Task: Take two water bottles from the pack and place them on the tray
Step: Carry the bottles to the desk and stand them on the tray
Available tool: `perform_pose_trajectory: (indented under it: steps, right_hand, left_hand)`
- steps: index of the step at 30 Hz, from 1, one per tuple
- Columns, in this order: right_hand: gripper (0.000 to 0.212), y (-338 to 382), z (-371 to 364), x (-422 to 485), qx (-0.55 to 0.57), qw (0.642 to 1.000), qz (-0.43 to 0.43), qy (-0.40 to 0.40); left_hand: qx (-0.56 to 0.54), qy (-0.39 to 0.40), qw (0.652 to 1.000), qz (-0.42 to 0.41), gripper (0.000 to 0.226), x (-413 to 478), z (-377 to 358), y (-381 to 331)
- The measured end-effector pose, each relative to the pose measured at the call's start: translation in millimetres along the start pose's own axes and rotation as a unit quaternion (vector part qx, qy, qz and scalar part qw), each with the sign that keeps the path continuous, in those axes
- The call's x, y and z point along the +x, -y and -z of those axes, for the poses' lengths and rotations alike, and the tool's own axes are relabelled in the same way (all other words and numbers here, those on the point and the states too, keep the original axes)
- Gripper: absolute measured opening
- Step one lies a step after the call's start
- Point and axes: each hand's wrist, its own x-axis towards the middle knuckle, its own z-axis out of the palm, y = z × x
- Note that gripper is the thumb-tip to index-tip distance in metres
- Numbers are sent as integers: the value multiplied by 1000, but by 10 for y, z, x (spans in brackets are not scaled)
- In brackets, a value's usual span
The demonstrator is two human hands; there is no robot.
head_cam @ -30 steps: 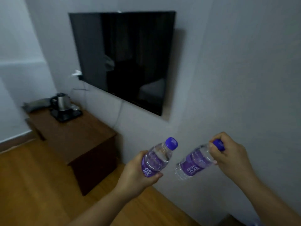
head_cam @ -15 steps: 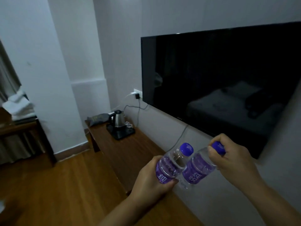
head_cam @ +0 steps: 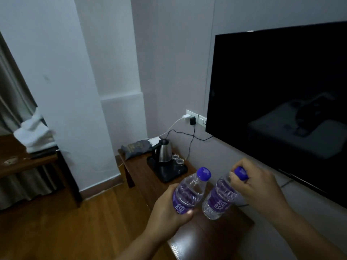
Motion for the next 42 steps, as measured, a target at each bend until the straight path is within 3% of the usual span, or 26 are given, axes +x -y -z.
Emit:
perform_pose_trajectory:
  steps: [7,15,24,33,37,42]
  right_hand:
    - [18,312,-1273,974,-28,997,-70,-18]
    - [17,378,-2367,2070,-50,986,-155,-24]
    - [23,-268,-3921,3245,-87,971,-224,11]
    - [26,-670,-5109,3911,-119,939,-322,-15]
    - [25,-983,-5630,4014,-135,926,-351,-38]
    - [25,-1390,-6098,3958,-153,914,-369,-78]
  left_hand:
    - [-55,58,997,19,64,1215,1024,1031]
    - [-100,94,986,90,65,2664,1550,1953]
    - [11,132,987,95,64,4266,1909,3332]
    - [-52,233,959,154,85,5390,1625,4705]
    - [-70,264,951,144,71,5681,1251,5277]
    - [-61,280,955,73,66,5716,872,5885]
